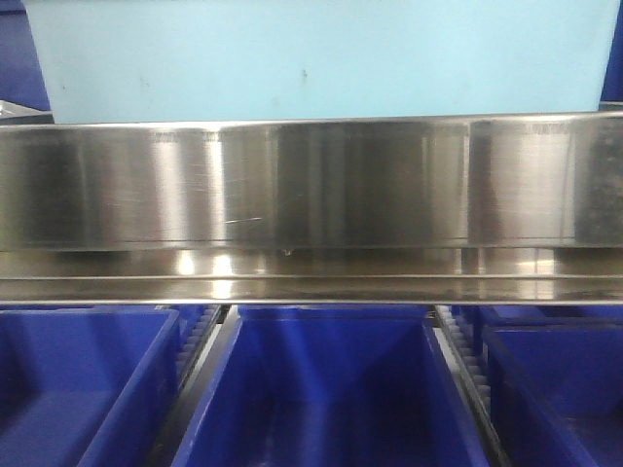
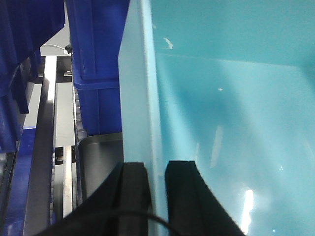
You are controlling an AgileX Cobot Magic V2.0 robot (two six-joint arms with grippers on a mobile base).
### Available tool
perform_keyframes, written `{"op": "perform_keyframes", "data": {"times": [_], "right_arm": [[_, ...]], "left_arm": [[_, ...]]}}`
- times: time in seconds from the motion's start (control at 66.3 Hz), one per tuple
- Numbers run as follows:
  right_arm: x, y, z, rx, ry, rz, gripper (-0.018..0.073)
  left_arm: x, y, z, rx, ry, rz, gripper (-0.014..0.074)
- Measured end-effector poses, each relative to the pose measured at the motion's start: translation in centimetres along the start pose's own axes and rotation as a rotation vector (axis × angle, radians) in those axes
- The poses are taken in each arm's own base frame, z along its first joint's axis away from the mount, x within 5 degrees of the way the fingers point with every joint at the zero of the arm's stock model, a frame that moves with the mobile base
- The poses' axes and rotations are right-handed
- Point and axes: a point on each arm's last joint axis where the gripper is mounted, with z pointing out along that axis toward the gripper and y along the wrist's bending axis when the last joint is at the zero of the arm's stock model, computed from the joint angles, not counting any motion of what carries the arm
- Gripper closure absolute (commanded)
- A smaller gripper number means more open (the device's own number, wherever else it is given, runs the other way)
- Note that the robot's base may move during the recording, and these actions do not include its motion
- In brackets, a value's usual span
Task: Move two blue bins to right shelf middle
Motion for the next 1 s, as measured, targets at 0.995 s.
{"op": "perform_keyframes", "data": {"times": [0.995], "right_arm": [[0.7,0.0,0.1,0.002,0.078,0.002,0.0713]], "left_arm": [[1.4,0.2,-0.1,-0.021,0.154,-0.007,0.0707]]}}
